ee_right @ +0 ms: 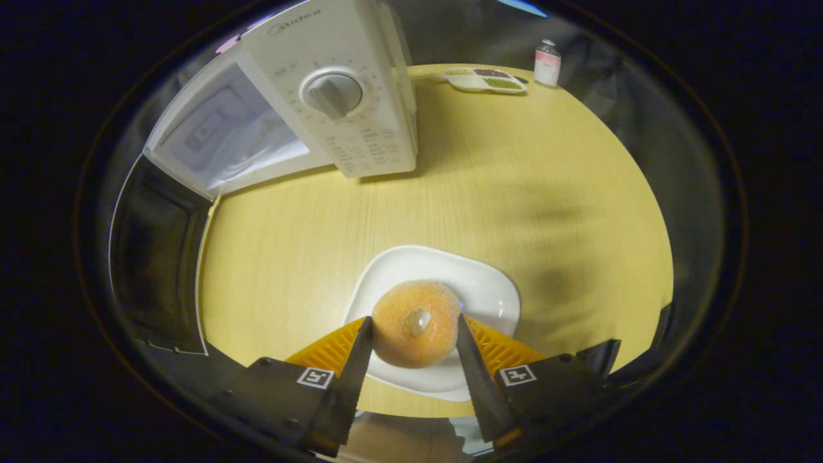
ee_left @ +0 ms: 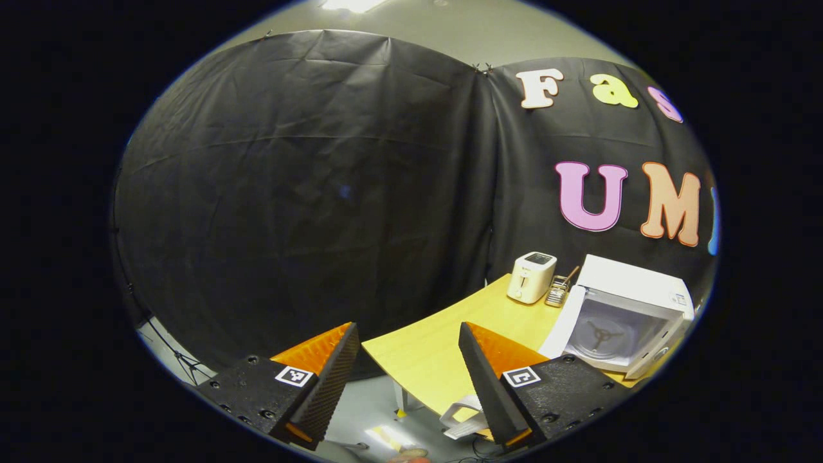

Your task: Open the microwave oven with the left hand, put the food in, and close the microwave oven.

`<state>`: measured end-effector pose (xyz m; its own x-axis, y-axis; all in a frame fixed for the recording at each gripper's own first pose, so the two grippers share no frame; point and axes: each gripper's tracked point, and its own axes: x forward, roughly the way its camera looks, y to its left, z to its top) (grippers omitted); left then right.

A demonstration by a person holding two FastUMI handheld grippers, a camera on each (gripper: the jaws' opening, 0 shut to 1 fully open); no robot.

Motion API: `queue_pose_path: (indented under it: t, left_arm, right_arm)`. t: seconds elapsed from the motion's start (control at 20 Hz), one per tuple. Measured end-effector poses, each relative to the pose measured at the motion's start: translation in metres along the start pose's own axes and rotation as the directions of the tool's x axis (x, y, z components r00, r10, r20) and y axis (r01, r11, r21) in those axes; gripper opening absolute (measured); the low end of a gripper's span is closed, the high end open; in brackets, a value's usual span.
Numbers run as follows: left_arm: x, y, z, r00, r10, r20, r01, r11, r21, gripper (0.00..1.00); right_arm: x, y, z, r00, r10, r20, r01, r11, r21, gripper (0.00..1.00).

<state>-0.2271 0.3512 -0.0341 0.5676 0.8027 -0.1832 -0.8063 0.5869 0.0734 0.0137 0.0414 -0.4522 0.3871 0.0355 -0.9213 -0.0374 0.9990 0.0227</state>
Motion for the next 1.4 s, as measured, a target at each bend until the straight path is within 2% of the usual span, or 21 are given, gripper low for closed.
queue_pose_path:
  t: [0.1,0.15,0.2,0.25,0.4,0.5,0.55,0.75,0.9,1.1,1.15,1.2,1.3,1.4]
  left_arm:
    - [0.013,-0.007,-0.002,0.999,-0.045,-0.01,0.044,0.999,-0.01,0.92]
    - [0.021,-0.009,-0.006,0.997,-0.07,-0.017,0.07,0.997,-0.013,0.92]
    - [0.029,-0.011,-0.007,0.995,-0.094,-0.023,0.094,0.996,-0.01,0.92]
    - [0.036,-0.011,-0.009,0.992,-0.121,-0.031,0.12,0.993,-0.002,0.88]
    - [0.055,-0.017,-0.012,0.977,-0.208,-0.049,0.211,0.976,0.059,0.88]
    - [0.062,-0.023,-0.011,0.96,-0.274,-0.055,0.278,0.954,0.11,0.88]
    - [0.062,-0.027,-0.012,0.948,-0.313,-0.06,0.318,0.94,0.122,0.92]
    - [0.075,-0.047,-0.019,0.899,-0.429,-0.086,0.436,0.893,0.106,0.92]
    - [0.089,-0.068,-0.029,0.864,-0.494,-0.1,0.502,0.862,0.076,0.92]
    - [0.098,-0.068,-0.038,0.827,-0.548,-0.127,0.56,0.824,0.092,0.92]
    - [0.101,-0.067,-0.039,0.82,-0.558,-0.13,0.571,0.815,0.101,0.92]
    - [0.104,-0.067,-0.039,0.816,-0.562,-0.133,0.576,0.809,0.114,0.92]
    - [0.108,-0.063,-0.041,0.809,-0.571,-0.138,0.586,0.799,0.133,0.92]
    - [0.107,-0.066,-0.046,0.79,-0.594,-0.154,0.611,0.783,0.117,0.92]
  right_arm:
    - [-0.008,0.014,0.0,1.0,0.012,0.021,-0.013,0.999,0.042,0.72]
    - [-0.012,0.023,-0.001,0.999,0.02,0.031,-0.022,0.998,0.064,0.72]
    - [-0.017,0.035,-0.001,0.999,0.028,0.043,-0.032,0.996,0.085,0.78]
    - [-0.022,0.048,-0.001,0.997,0.041,0.059,-0.047,0.993,0.109,0.78]
    - [-0.034,0.105,0.004,0.986,0.126,0.113,-0.144,0.976,0.166,0.78]
    - [-0.039,0.141,0.011,0.971,0.181,0.155,-0.207,0.964,0.167,0.78]
    - [-0.04,0.157,0.014,0.963,0.201,0.178,-0.231,0.958,0.168,0.78]
    - [-0.038,0.215,0.028,0.926,0.272,0.261,-0.333,0.915,0.226,0.78]
    - [-0.037,0.241,0.047,0.902,0.28,0.33,-0.374,0.888,0.269,0.77]
    - [-0.035,0.267,0.083,0.847,0.292,0.445,-0.45,0.839,0.305,0.77]
    - [-0.034,0.272,0.093,0.835,0.285,0.471,-0.459,0.832,0.311,0.83]
    - [-0.031,0.276,0.101,0.831,0.277,0.483,-0.461,0.828,0.318,0.71]
    - [-0.023,0.285,0.116,0.817,0.272,0.509,-0.48,0.81,0.338,0.71]
    - [-0.014,0.292,0.133,0.798,0.252,0.548,-0.496,0.791,0.358,0.71]
